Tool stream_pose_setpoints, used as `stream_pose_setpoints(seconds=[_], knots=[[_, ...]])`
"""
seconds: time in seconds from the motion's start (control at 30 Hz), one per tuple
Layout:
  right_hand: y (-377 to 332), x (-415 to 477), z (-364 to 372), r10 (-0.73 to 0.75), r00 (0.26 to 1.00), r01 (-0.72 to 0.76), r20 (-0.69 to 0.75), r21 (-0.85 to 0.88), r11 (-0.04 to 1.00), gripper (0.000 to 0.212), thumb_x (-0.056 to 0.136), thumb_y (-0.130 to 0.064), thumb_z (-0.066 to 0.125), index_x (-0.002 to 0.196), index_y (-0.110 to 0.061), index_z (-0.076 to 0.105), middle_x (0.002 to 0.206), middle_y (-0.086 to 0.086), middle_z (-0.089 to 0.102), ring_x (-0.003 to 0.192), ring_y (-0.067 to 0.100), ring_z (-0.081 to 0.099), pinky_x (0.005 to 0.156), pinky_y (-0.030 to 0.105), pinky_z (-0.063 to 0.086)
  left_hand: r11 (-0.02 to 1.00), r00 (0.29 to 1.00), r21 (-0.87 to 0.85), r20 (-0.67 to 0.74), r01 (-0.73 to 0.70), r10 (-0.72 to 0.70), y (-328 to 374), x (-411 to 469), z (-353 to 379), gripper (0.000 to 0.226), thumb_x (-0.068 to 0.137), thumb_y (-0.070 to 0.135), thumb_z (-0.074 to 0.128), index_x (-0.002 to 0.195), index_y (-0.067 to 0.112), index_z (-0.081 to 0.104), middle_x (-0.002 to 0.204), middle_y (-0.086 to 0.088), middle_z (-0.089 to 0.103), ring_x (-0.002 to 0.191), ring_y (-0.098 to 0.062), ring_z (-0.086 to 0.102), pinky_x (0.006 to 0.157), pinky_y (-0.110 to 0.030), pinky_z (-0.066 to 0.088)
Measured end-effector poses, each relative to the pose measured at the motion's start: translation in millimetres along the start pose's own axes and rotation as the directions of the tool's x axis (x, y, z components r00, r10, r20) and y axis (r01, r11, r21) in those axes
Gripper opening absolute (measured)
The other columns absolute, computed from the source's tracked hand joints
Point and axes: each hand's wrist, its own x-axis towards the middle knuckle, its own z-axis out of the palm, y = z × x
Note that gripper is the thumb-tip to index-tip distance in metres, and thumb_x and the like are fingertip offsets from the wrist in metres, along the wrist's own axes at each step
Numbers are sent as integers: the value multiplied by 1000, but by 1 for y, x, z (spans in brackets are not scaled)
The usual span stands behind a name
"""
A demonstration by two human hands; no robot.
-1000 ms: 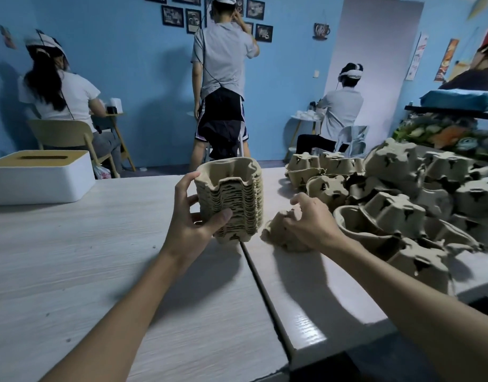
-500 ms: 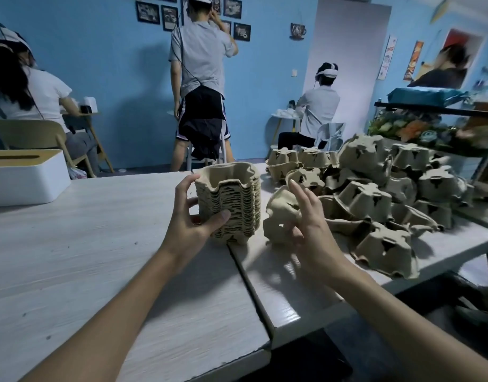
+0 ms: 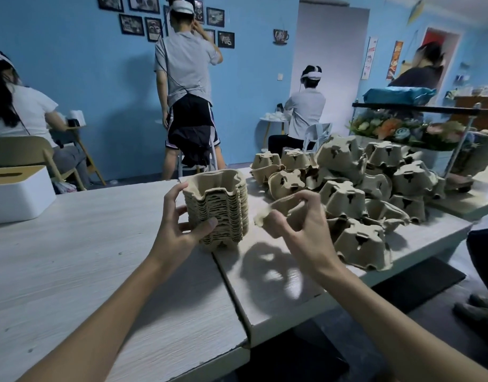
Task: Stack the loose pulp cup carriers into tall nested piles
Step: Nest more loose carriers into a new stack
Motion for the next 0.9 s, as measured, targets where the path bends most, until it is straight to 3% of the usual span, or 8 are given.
stream_pose_setpoints(seconds=[0.1,0.27,0.37,0.47,0.57,0.7,0.8,0.9], knots=[[-18,11,-16,-75,993,88,-90,153,984,37,82,-46,71,103,-46,41,95,16,60,78,25,62,69,33,55,1000,1000,-12,10,-9,9,-2,4,6,74,70,28,79,126,54,40,118,-16,60,99,-30,65,76,-46,61],[-46,37,-26,-52,997,70,-54,422,904,38,93,-23,64,118,-13,36,92,14,56,60,4,58,47,14,44,999,997,-35,72,-15,18,0,6,39,72,74,26,80,124,56,38,118,-12,59,86,-7,68,69,-31,59],[-50,45,-20,-87,996,77,8,401,913,38,90,-32,67,112,-19,39,90,7,57,67,2,58,58,15,48,999,992,-40,122,-15,20,0,7,58,75,75,30,80,130,53,34,121,-5,58,100,-17,65,70,-28,58],[-47,51,-11,-74,996,52,44,382,923,37,89,-32,69,112,-22,42,91,0,60,77,-1,63,72,23,53,996,985,6,150,-85,83,-3,10,70,79,83,17,79,139,43,30,123,12,58,114,-7,58,74,-24,56],[-38,57,-4,-61,997,46,40,304,952,43,80,-55,68,109,-33,44,96,2,64,87,10,65,85,38,56,989,977,76,182,-126,110,-6,13,68,85,80,33,77,146,42,23,126,33,52,120,-2,53,78,-21,53],[-28,62,1,-32,998,12,63,295,955,44,75,-63,64,108,-39,46,93,12,64,93,25,66,89,48,54,973,978,207,200,-100,58,-4,18,56,110,71,55,78,148,58,0,133,10,55,115,-11,58,80,-25,46],[-26,65,4,-54,995,28,81,288,957,42,81,-54,64,112,-34,44,97,8,65,87,9,64,84,38,56,972,985,213,158,-101,67,1,26,52,120,60,70,80,141,66,-7,138,1,50,124,-14,52,87,-29,42],[-22,67,1,-70,989,39,128,230,972,44,82,-51,63,116,-28,47,93,-12,62,90,3,62,85,33,55,984,984,143,159,-108,85,8,33,53,114,57,67,77,136,72,-5,137,11,47,128,-8,49,89,-23,42]])
